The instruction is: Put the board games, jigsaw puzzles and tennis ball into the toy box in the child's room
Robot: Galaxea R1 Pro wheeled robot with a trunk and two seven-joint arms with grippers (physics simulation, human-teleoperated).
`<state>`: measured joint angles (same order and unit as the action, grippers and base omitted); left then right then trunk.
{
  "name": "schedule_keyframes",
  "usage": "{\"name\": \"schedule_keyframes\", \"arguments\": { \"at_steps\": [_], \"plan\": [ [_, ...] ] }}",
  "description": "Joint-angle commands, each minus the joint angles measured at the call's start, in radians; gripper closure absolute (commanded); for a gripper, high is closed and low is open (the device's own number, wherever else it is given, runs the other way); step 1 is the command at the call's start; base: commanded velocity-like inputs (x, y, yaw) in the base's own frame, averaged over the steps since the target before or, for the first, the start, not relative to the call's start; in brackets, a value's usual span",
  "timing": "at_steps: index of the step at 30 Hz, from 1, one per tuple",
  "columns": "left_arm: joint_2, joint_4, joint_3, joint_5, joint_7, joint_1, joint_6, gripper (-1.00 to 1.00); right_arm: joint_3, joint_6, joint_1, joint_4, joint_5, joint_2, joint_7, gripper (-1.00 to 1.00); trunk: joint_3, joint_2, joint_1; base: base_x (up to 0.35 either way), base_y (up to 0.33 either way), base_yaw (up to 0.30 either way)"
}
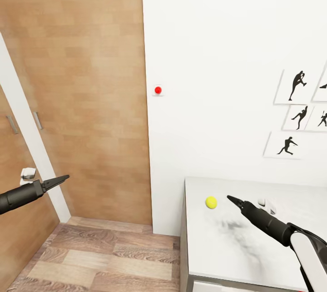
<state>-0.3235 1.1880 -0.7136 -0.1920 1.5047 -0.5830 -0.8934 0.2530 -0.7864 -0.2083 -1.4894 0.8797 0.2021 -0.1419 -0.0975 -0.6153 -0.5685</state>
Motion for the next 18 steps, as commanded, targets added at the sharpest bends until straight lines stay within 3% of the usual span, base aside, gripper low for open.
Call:
{"name": "schedule_keyframes", "arguments": {
  "at_steps": [1,12,15,18],
  "plan": [
    [0.001,0.001,-0.002,-0.010,0.009,-0.001,-0.010,-1.00,0.003,-0.004,-0.001,0.000,-0.004,0.000,-0.007,-1.00,-0.002,-0.002,0.000,0.000,0.002,0.000],
    [0.001,0.001,-0.001,-0.010,0.008,-0.001,-0.010,-1.00,0.005,-0.013,-0.010,0.006,-0.006,0.005,0.010,-1.00,-0.002,-0.002,0.000,0.055,0.101,0.000],
    [0.002,0.001,-0.001,-0.010,0.007,-0.001,-0.009,-1.00,0.005,-0.038,-0.019,0.001,-0.008,0.014,0.081,-1.00,-0.002,-0.002,0.000,0.020,0.029,0.000],
    [0.004,0.001,-0.002,-0.010,0.003,-0.001,-0.010,-1.00,0.000,-0.063,-0.034,-0.010,-0.007,0.018,0.243,-1.00,-0.002,-0.002,0.000,0.006,0.008,0.000]
  ]
}}
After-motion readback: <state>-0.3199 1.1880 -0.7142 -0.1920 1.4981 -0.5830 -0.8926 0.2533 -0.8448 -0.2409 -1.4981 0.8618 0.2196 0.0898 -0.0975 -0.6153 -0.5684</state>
